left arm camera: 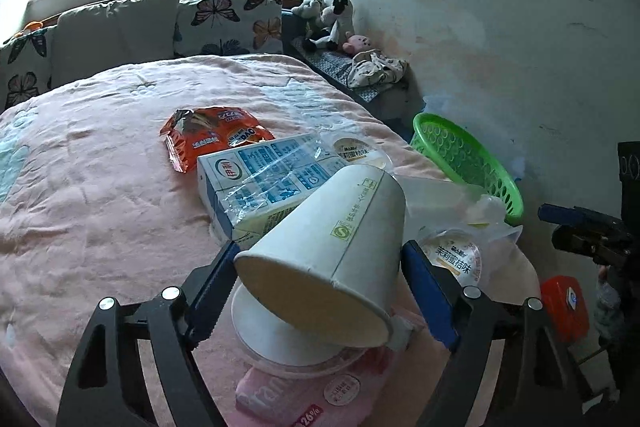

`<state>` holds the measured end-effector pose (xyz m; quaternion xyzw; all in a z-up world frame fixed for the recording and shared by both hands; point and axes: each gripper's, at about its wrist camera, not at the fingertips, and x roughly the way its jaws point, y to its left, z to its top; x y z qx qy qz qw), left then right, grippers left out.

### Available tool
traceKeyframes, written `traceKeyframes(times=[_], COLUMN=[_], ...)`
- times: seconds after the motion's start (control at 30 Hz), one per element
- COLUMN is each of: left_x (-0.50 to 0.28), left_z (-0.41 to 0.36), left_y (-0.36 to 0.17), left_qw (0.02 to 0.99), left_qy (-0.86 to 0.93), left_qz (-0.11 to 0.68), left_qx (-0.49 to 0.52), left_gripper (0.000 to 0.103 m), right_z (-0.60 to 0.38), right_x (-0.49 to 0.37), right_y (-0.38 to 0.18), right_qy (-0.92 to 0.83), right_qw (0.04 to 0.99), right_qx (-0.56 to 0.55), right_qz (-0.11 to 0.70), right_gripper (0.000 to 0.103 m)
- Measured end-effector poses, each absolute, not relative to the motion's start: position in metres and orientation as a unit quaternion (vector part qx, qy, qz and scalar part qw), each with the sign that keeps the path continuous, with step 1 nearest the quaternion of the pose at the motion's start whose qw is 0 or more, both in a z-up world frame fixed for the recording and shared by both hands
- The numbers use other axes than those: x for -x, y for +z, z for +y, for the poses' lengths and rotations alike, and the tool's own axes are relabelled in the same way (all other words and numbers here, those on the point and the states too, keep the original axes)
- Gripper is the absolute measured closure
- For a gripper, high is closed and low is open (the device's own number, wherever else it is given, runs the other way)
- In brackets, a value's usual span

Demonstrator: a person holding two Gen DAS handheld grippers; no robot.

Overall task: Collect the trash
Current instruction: 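Grasp the white paper cup with the left tool, then grasp the clear plastic tray with the right tool while the left tool holds the cup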

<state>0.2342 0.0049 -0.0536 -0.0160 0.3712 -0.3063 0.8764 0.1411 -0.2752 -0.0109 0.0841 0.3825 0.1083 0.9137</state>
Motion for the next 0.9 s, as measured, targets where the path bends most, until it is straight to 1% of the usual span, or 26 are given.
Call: traceKeyframes(times=[0.33,0.7,0.73,0.8,0.9], left_x=[-0.216,-0.202,-0.201,-0.199,-0.197], left_z=[0.008,0.017,0.018,0.018,0.021], left_y=[-0.034,-0.014,-0.013,-0.013,-0.014], left_qw=[0.889,0.897,0.897,0.897,0.896], left_qy=[-0.293,-0.283,-0.284,-0.284,-0.286], left_qz=[0.35,0.334,0.333,0.333,0.332], left_qx=[0.025,0.063,0.066,0.066,0.07], left_gripper=[0.027,0.027,0.027,0.027,0.027], right_z=[-0.258,-0.278,-0.276,-0.272,-0.261], right_x=[-0.142,-0.149,-0.15,-0.152,-0.154], right_y=[-0.015,-0.042,-0.043,-0.046,-0.05], right_qy=[0.119,0.086,0.086,0.074,0.061], right_qw=[0.915,0.904,0.904,0.906,0.911], right_qx=[-0.052,-0.098,-0.098,-0.097,-0.083], right_qz=[0.383,0.407,0.407,0.404,0.399], right_gripper=[0.022,0.022,0.022,0.015,0.012])
